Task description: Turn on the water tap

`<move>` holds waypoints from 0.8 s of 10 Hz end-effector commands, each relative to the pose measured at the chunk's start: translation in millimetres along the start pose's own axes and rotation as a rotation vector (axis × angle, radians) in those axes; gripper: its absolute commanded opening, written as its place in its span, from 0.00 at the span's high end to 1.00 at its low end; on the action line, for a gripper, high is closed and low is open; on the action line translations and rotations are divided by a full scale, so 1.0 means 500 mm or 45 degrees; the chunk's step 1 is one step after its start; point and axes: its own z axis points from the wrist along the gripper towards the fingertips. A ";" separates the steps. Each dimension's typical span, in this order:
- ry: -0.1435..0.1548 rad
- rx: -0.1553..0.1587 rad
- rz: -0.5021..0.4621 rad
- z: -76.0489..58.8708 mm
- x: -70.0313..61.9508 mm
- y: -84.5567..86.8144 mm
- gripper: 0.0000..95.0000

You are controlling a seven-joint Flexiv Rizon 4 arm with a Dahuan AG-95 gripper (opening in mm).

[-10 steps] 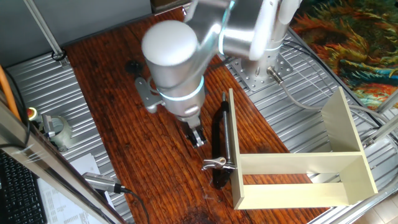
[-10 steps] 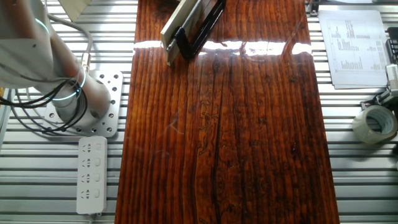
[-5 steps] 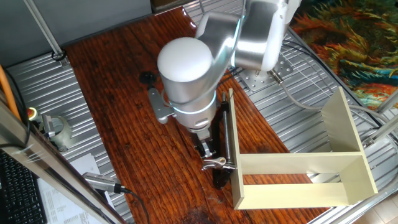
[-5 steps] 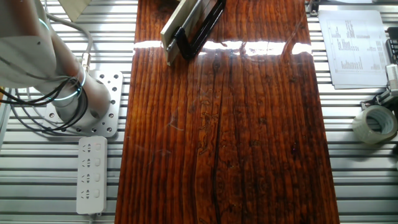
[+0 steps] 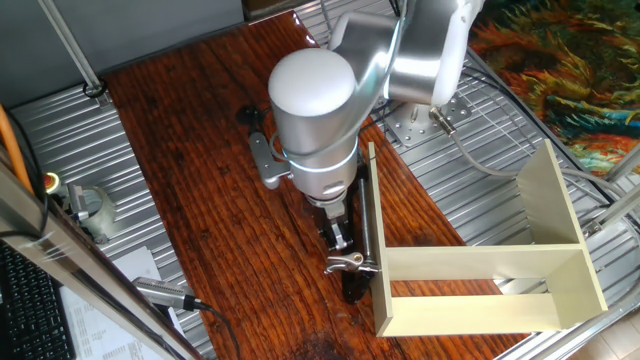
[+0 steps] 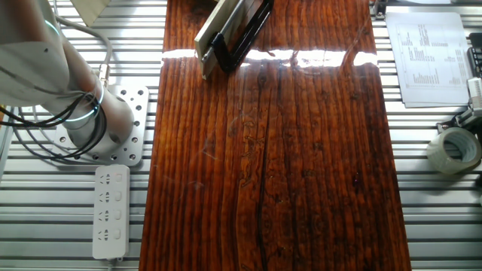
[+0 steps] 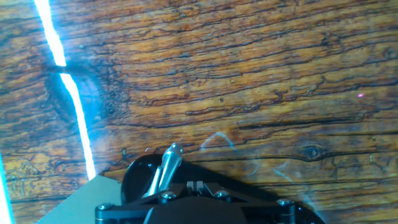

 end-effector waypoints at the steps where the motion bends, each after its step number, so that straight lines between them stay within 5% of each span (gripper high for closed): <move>1: -0.012 -0.007 0.017 -0.002 0.002 -0.002 1.00; 8: -0.034 -0.020 0.055 -0.002 0.002 -0.002 1.00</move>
